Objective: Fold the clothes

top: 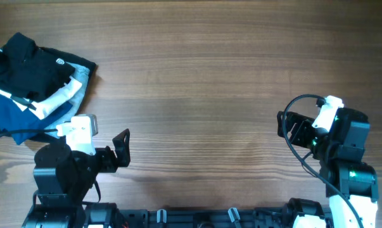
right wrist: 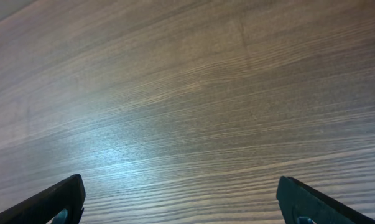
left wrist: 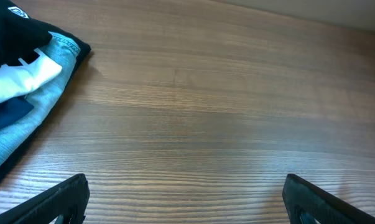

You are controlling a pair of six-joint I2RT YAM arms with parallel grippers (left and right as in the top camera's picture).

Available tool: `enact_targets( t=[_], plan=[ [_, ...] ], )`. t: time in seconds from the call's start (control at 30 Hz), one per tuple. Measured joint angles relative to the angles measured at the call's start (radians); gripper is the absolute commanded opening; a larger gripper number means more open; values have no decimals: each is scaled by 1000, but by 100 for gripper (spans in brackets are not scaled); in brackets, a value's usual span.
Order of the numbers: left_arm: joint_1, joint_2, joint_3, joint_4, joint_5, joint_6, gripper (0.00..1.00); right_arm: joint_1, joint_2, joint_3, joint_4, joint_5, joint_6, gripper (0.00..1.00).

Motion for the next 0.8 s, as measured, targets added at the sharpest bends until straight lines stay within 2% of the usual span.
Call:
enact_targets(
  t=[0.43,0.6,0.8],
  plan=[
    [0,0,0,0,0,0,100,6,-209,-1,12,12,-30,100],
    [0,0,0,0,0,0,100,90,-360,-99,190,19,-179,100],
    [0,0,-2,0,0,0,100,135,-545,-329,553,24,-254,100]
  ],
)
